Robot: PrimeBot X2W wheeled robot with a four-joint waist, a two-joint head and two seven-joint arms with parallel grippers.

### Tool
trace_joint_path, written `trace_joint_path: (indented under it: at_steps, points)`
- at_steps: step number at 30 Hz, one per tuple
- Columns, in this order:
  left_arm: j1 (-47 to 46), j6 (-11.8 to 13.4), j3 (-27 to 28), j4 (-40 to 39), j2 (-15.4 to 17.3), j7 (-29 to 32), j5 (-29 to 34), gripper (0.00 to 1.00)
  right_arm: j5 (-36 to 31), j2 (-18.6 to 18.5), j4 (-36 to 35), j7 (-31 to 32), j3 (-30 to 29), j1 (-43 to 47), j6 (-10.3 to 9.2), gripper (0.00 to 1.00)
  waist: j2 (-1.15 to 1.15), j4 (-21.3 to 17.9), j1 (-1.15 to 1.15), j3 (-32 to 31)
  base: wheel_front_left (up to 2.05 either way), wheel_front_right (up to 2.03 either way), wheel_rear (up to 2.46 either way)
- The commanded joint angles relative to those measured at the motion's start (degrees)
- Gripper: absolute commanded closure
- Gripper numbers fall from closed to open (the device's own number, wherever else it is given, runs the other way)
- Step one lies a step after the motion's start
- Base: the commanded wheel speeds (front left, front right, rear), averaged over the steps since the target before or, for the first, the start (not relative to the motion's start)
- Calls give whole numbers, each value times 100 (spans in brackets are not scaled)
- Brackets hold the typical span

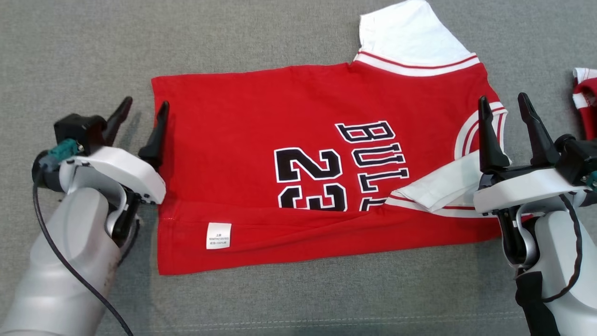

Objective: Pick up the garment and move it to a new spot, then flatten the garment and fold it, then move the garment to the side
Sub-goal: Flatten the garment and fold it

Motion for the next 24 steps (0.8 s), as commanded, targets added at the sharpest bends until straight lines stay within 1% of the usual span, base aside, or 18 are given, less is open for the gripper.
trace_joint_path:
  at_steps: [1, 5, 10, 16, 17, 18, 19, 20, 24]
  points:
    - [-287, -39, 95, -33, 286, -34, -100, 0, -40, 27, -157, -35, 124, -84, 1, 0, 0, -99, 0, 187, 0, 0, 0]
    - [-746, -40, -266, 259, 554, -15, -429, 0, -9, 64, -187, -35, 171, -189, 1, 0, 0, -237, 0, 431, 0, 0, 0]
    - [-1106, -40, -714, 488, 822, 14, -811, 0, 28, 101, -218, -35, 208, -294, 1, 0, 0, -385, 0, 654, 0, 0, 0]
    - [-1343, -40, -993, 657, 971, -14, -1131, 1, 47, 119, -298, -35, 189, -342, 1, 0, 0, -447, 0, 797, 0, 0, 0]
    - [-1363, -40, -1043, 669, 978, -19, -1151, 27, 49, 121, -305, -35, 180, -350, 1, 0, 0, -446, 0, 815, 0, 0, 0]
    - [-1374, -40, -1087, 677, 977, -23, -1181, 66, 51, 123, -311, -35, 171, -358, 1, 0, 0, -441, 0, 829, 0, 0, 0]
    - [-1376, -40, -1120, 682, 967, -26, -1213, 98, 55, 124, -316, -35, 162, -367, 1, 0, 0, -430, 0, 838, 0, 0, 0]
    - [-1366, -40, -1166, 675, 949, -28, -1250, 100, 55, 122, -318, -35, 164, -375, 1, 0, 0, -417, 0, 845, 0, 0, 0]
    - [-1312, -40, -1290, 551, 936, -31, -1377, 100, 62, 71, -298, -35, 141, -433, 1, 0, 0, -340, 0, 853, 0, 0, 0]
